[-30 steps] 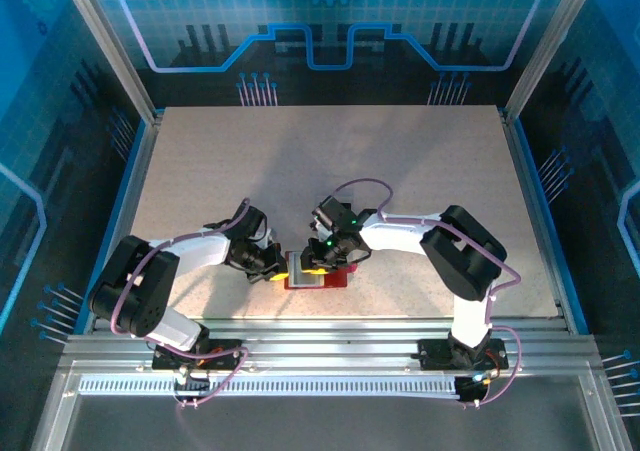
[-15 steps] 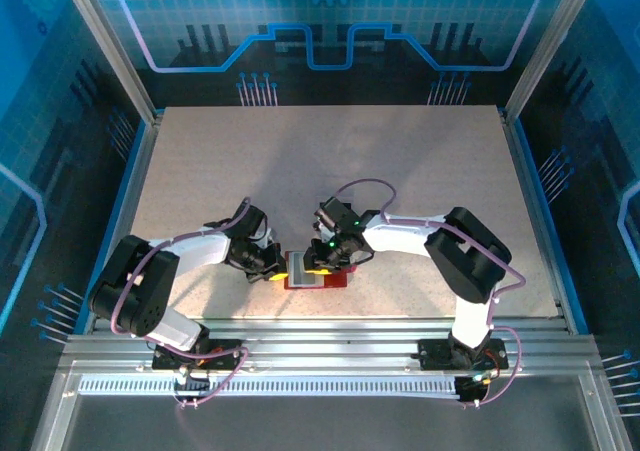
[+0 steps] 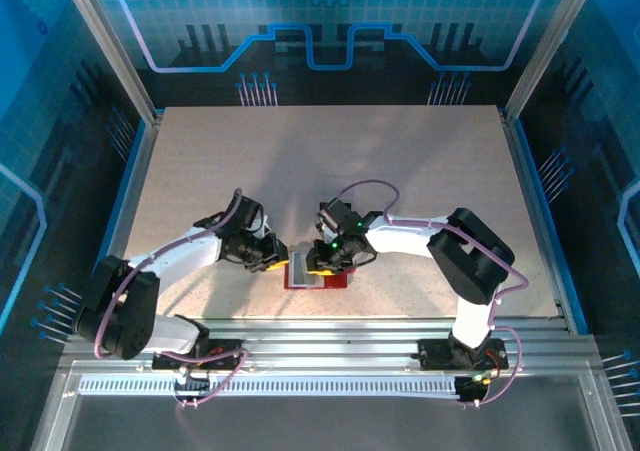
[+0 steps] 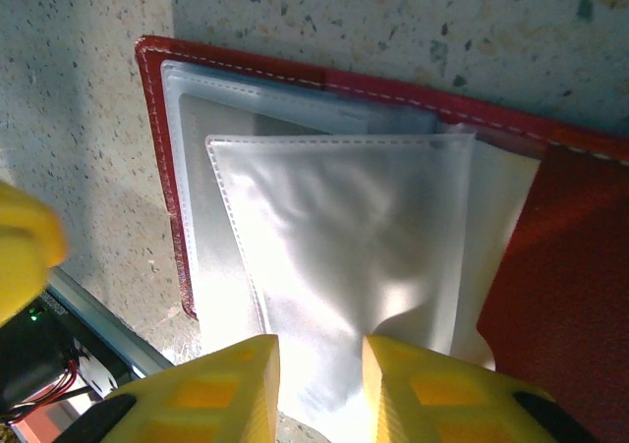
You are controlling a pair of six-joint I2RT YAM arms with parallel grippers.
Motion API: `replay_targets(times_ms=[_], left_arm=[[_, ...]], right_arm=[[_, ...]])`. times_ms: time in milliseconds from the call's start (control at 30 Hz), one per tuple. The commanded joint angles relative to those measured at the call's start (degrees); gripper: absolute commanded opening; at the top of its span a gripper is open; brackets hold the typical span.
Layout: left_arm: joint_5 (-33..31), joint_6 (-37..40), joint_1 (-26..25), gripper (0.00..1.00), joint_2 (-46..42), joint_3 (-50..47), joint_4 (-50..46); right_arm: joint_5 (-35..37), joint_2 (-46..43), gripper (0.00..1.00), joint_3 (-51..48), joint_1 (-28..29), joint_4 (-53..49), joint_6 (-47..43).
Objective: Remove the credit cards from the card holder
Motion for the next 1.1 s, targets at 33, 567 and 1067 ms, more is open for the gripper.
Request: replay_targets(times_ms=[33, 567, 1067], left_arm=[[5.5, -5.3, -0.5, 0.25, -0.8, -0.2, 4.0], [8.9, -12.1, -2.3, 0.33, 5.1, -3.9, 15.1], [7.2, -11.7, -3.4, 0.32, 7.8, -3.7, 14.5]], right_arm=[[0.3, -1.2, 0.29, -1.2, -0.4, -0.1, 0.6], [0.8, -2.7, 0.28, -2.2, -0.5, 0.8, 1.7], [0.9, -4.5, 0.28, -6.2, -0.8, 5.2, 4.0]])
